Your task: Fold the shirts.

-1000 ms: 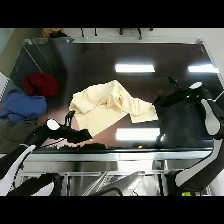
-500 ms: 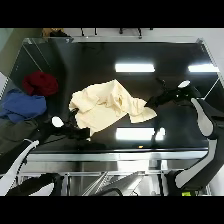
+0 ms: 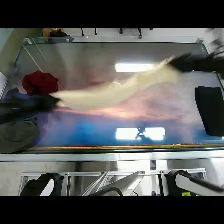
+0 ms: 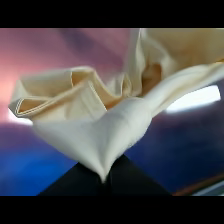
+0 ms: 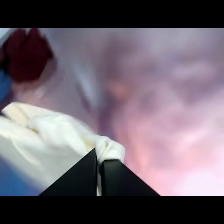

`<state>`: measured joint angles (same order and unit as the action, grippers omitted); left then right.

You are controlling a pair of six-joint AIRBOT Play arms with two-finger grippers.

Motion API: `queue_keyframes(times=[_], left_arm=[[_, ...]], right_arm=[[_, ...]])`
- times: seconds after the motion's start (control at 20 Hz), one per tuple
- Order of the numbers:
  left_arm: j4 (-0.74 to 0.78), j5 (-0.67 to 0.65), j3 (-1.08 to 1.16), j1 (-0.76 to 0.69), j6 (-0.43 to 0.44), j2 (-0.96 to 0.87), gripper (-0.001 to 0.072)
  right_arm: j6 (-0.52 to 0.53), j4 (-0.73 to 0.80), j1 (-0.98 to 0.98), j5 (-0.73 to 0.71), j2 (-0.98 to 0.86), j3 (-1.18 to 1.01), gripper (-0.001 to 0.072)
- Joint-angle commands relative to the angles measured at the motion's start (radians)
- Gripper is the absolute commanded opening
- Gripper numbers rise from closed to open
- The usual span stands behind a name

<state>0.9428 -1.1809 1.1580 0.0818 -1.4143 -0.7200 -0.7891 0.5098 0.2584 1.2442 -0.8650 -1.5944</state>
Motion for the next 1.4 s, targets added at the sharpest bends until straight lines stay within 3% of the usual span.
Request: queue_keyframes(times=[0.0,0.15,0.35,0.55,0.7,0.85,1.0,1.1,1.2,1.25,1.3,1.35], left_arm=[[0.002,-0.109,0.422,0.171,0.014,0.130,0.0009],[0.007,-0.113,0.701,0.218,0.027,0.103,0.0010],[0.007,-0.171,0.892,0.146,0.014,-0.011,0.0009],[0.008,-0.174,0.753,0.024,0.015,-0.124,0.0010],[0.008,-0.115,0.564,-0.049,0.027,-0.266,0.0009],[0.008,0.020,0.417,-0.124,0.072,-0.437,0.0010],[0.008,0.158,0.320,-0.201,0.116,-0.627,0.0010],[0.009,0.251,0.299,-0.229,0.117,-0.754,0.0010],[0.008,0.264,0.332,-0.224,0.126,-0.859,0.0011],[0.004,0.248,0.364,-0.216,0.125,-0.898,0.0015],[0.006,0.209,0.410,-0.204,0.126,-0.932,0.0278],[0.005,0.159,0.454,-0.188,0.115,-0.951,0.0673]], right_arm=[[0.065,-0.015,0.071,-0.227,0.295,-0.132,0.0021],[0.151,-0.014,0.120,-0.314,0.429,-0.185,0.0021],[0.158,-0.080,0.227,-0.266,0.412,-0.202,0.0021],[0.186,-0.417,0.353,-0.050,0.245,-0.198,0.0021],[0.191,-0.538,0.344,0.068,0.084,-0.145,0.0021],[0.187,-0.340,0.085,0.011,-0.090,0.010,0.0022],[0.184,-0.009,-0.209,-0.236,-0.291,0.141,0.0021],[0.130,0.050,-0.262,-0.377,-0.437,0.138,0.0021],[0.090,0.035,-0.251,-0.448,-0.534,0.121,0.0041],[0.066,0.029,-0.235,-0.455,-0.560,0.110,0.0235],[0.066,0.029,-0.220,-0.455,-0.565,0.104,0.0410],[0.066,0.029,-0.199,-0.451,-0.555,0.101,0.0428]])
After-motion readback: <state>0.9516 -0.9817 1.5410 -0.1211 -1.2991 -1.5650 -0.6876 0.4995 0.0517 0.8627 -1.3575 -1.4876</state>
